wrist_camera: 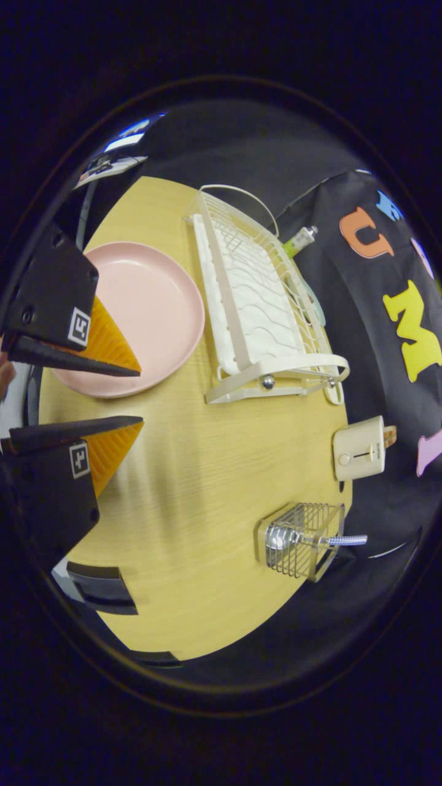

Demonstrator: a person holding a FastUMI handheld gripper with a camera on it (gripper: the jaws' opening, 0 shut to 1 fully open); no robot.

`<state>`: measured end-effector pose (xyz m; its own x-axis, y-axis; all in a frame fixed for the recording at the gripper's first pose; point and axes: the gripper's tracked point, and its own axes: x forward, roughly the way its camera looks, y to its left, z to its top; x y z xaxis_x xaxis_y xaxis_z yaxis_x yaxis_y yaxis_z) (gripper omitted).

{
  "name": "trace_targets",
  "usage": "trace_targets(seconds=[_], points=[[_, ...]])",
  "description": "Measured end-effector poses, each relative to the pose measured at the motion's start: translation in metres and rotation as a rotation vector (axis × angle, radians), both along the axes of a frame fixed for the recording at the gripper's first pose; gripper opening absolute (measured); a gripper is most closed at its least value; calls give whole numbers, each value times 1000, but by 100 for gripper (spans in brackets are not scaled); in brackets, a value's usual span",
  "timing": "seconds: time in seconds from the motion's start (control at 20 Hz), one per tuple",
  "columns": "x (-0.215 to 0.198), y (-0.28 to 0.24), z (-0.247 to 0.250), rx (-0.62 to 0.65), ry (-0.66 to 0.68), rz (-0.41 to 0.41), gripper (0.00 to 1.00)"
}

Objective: Take the plate from the dish rack, then take the spoon from the basket and place it into the plate.

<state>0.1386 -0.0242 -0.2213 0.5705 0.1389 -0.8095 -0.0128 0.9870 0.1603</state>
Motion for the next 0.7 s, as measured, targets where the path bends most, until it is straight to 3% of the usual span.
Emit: trace_targets(seconds=[0.15, 0.35, 0.55, 0.7], points=[[6, -13, 21, -14, -77, -34, 59], [12, -41, 50, -99, -183, -86, 59], [20, -66, 99, -234, -402, -98, 61], [21, -77, 134, -231, -562, -121, 61]])
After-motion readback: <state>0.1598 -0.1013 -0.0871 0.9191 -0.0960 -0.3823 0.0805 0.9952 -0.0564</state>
